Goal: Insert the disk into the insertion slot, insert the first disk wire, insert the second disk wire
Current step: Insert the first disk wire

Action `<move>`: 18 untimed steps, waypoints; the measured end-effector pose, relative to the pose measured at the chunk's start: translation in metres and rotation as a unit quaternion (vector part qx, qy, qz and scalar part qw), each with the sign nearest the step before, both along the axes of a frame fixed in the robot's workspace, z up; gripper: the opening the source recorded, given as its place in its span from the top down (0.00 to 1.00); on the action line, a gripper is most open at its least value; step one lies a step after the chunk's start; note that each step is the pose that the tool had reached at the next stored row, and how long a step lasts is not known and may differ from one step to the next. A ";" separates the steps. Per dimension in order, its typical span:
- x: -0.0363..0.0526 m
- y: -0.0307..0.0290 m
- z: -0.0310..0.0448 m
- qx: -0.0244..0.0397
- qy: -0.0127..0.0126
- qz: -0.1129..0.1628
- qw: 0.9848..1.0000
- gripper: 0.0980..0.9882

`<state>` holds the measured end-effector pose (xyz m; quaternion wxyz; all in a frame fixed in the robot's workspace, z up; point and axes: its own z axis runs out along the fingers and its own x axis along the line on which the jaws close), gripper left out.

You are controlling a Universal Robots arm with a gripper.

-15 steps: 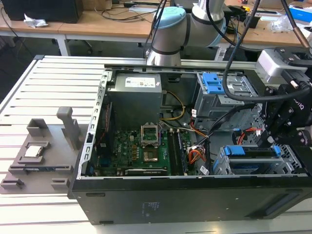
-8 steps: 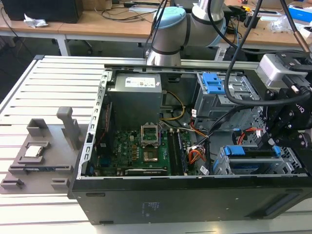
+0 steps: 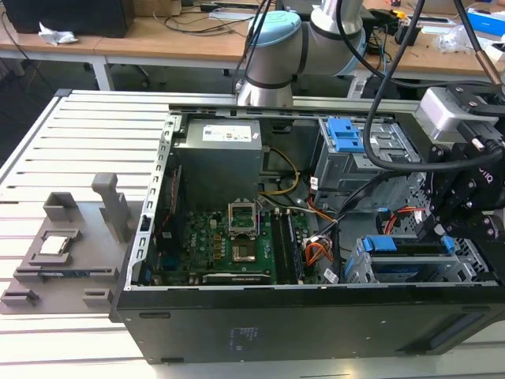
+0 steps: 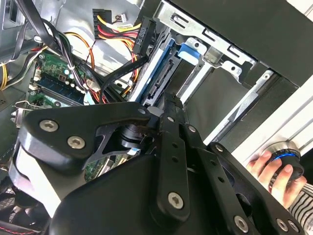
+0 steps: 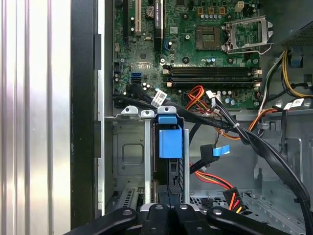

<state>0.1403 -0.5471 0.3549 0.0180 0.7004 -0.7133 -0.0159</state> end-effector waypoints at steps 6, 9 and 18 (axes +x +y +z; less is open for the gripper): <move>0.0001 0.0000 0.0000 0.000 0.000 0.000 1.000 0.92; 0.0002 0.0000 0.0000 0.000 0.000 0.000 1.000 0.77; 0.0019 0.0007 0.0007 0.000 0.000 0.058 0.998 0.77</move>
